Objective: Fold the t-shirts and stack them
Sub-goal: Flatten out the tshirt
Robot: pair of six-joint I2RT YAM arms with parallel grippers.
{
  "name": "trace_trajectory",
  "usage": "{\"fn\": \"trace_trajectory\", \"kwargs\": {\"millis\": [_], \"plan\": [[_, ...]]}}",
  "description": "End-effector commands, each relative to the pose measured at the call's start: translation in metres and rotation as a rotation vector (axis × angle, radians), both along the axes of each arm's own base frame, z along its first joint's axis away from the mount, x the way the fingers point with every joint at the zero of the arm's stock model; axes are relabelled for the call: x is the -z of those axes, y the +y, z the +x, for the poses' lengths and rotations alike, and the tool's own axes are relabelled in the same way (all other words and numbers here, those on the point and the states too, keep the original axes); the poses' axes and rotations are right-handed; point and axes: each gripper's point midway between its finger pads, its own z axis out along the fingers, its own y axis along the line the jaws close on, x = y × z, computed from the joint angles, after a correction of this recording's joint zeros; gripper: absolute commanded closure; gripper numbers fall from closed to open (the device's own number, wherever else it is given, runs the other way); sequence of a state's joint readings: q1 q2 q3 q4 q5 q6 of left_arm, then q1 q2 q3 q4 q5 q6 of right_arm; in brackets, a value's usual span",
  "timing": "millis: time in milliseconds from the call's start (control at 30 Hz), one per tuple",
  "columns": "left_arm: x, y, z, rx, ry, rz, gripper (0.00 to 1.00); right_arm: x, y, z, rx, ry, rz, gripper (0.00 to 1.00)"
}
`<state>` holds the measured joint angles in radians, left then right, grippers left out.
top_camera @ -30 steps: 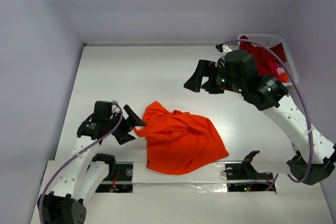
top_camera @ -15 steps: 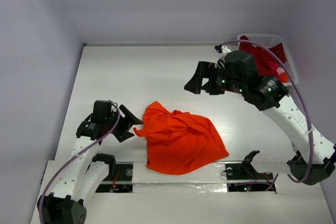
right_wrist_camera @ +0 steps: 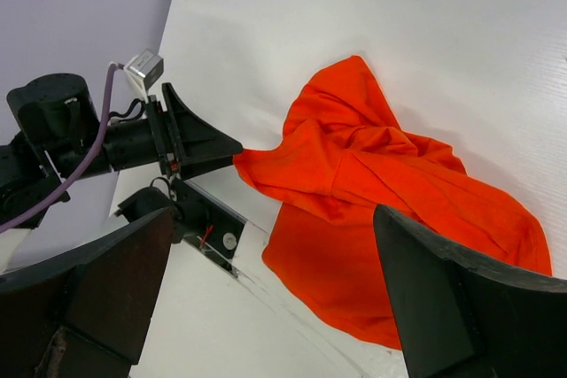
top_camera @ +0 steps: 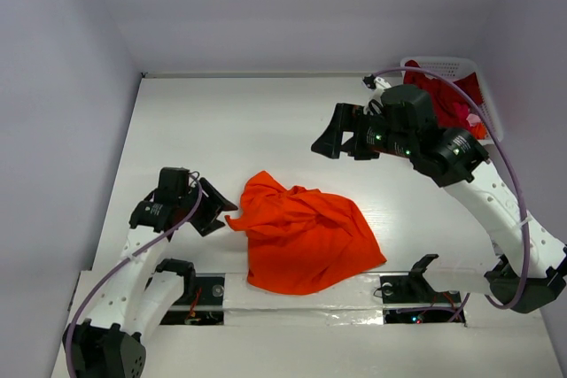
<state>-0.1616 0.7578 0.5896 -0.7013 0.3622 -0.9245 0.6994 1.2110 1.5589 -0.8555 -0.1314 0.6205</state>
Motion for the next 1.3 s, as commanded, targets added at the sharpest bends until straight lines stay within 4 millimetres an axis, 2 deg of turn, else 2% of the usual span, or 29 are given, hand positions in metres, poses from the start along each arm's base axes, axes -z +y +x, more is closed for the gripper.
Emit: {"fn": "trace_trajectory", "kwargs": {"millis": [0, 267, 300, 367, 633, 700, 767, 800, 833, 900, 967, 1067, 1133, 1267], "plan": [[-0.002, -0.001, 0.005, 0.007, -0.009, 0.001, 0.46, -0.024, -0.002, -0.002, -0.013, -0.064, 0.05, 0.0], [0.005, 0.001, 0.006, 0.013, 0.019, 0.022, 0.53, -0.022, -0.001, -0.003, -0.016, -0.059, 0.047, 0.0], [0.006, 0.001, 0.006, 0.015, 0.023, 0.026, 0.59, -0.021, -0.001, -0.003, -0.018, -0.059, 0.047, 0.0], [0.004, 0.002, 0.008, 0.012, 0.017, 0.027, 0.64, -0.021, -0.003, 0.0, -0.008, -0.058, 0.047, 0.0], [0.006, 0.002, 0.009, 0.021, 0.028, 0.037, 0.66, -0.02, 0.0, 0.0, -0.017, -0.054, 0.048, 0.0], [0.007, 0.002, 0.009, 0.02, 0.033, 0.039, 0.7, -0.018, -0.002, 0.002, -0.009, -0.051, 0.045, 0.0], [0.007, 0.003, 0.009, 0.02, 0.036, 0.042, 0.8, -0.016, -0.002, 0.0, -0.017, -0.041, 0.047, 0.0], [0.009, 0.003, 0.01, 0.019, 0.041, 0.045, 0.86, -0.012, -0.004, 0.002, -0.01, -0.031, 0.044, 0.01], [0.009, 0.003, 0.01, 0.019, 0.046, 0.046, 1.0, -0.008, -0.006, 0.003, -0.001, -0.016, 0.044, 0.02], [0.009, 0.004, 0.012, 0.017, 0.048, 0.05, 1.0, 0.001, -0.011, 0.003, 0.01, 0.014, 0.04, 0.04], [0.008, 0.004, 0.014, 0.016, 0.047, 0.055, 1.0, 0.024, -0.02, 0.006, 0.047, 0.065, 0.005, 0.07], [0.003, 0.006, 0.022, 0.005, 0.031, 0.067, 1.0, 0.053, -0.035, 0.009, 0.097, 0.108, -0.061, 0.04], [-0.006, 0.008, 0.034, -0.002, -0.001, 0.089, 1.0, 0.072, -0.042, 0.011, 0.115, 0.143, -0.114, 0.0], [-0.024, 0.014, 0.064, -0.013, -0.043, 0.125, 1.0, 0.107, -0.044, 0.007, 0.098, 0.226, -0.166, 0.0]]}}
